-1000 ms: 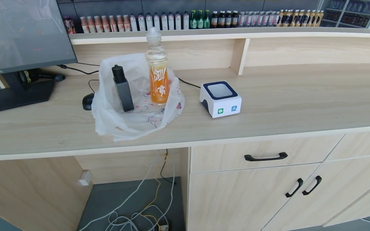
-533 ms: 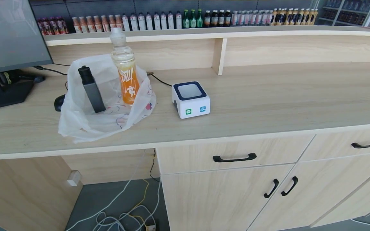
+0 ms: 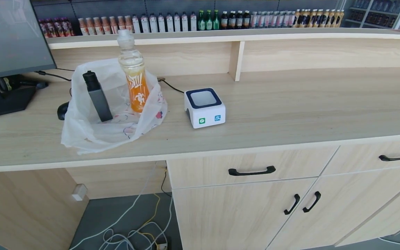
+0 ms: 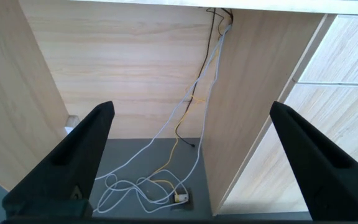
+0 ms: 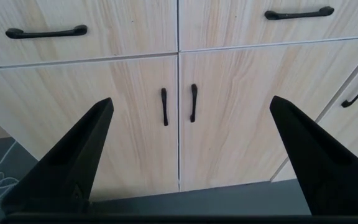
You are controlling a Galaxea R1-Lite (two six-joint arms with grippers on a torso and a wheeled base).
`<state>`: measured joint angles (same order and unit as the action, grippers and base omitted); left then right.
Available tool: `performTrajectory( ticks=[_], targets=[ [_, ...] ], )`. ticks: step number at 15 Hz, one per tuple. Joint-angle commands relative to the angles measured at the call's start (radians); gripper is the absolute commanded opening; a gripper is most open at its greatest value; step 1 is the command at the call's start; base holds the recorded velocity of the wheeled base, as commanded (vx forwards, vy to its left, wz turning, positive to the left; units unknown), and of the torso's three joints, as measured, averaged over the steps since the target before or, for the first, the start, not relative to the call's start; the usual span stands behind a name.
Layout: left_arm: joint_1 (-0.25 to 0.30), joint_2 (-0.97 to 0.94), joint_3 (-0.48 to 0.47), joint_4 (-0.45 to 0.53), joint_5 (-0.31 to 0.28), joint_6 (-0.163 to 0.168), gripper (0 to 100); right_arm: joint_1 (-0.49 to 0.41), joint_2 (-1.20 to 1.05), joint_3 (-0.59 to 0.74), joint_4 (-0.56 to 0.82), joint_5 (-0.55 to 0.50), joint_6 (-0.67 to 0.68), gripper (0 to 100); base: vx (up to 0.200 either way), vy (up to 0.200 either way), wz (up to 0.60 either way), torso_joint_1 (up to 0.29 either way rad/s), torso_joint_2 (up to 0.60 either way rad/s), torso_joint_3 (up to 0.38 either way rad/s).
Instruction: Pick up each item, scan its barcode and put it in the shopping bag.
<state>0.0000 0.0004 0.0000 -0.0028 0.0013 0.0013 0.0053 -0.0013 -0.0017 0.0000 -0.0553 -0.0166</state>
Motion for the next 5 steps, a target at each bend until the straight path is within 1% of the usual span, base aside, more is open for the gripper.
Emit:
performTrajectory(
  ticks=[1,5],
  targets=[
    [0.000,0.000,0.000,0.000,0.000,0.000,100,0.001,0.001,-0.001,0.000,0.000,0.001,100,0.000,0.000,0.00,0.000,0.00,0.000],
    [0.000,0.000,0.000,0.000,0.000,0.000,100,0.001,0.001,0.000,0.000,0.000,0.018,100,0.000,0.000,0.00,0.000,0.00,0.000]
  ],
)
